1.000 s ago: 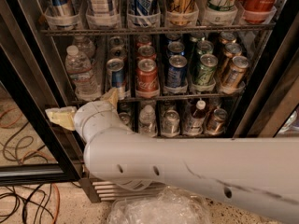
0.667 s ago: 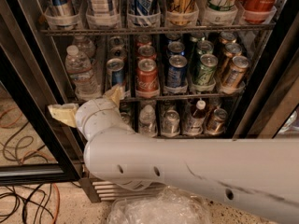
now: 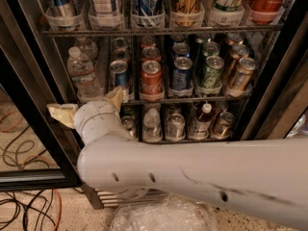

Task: Pick water bottle from middle shelf of fridge

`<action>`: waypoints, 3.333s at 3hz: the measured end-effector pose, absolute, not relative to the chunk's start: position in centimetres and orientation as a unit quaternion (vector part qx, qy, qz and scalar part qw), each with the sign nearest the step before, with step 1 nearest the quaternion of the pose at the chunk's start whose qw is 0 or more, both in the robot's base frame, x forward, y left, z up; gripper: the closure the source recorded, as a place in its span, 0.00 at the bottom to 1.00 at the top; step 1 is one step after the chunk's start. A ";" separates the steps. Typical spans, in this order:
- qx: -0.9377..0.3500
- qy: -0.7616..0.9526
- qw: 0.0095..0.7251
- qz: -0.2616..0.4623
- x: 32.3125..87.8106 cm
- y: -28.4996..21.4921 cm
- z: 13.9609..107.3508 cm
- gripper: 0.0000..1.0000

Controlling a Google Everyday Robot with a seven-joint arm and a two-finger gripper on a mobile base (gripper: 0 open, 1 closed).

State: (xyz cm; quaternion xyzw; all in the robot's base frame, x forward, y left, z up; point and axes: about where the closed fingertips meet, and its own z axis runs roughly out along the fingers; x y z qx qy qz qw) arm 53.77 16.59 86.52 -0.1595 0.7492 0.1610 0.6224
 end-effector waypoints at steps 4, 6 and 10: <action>-0.112 0.734 0.652 0.155 52.8 19.5 87.5 0.17; -0.104 0.740 0.655 0.112 49.7 18.2 88.2 0.30; -0.072 0.740 0.657 0.124 51.2 20.6 85.7 0.34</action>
Offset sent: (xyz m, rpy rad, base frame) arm -0.0051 0.0263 0.0237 0.1025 -0.1216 -0.3174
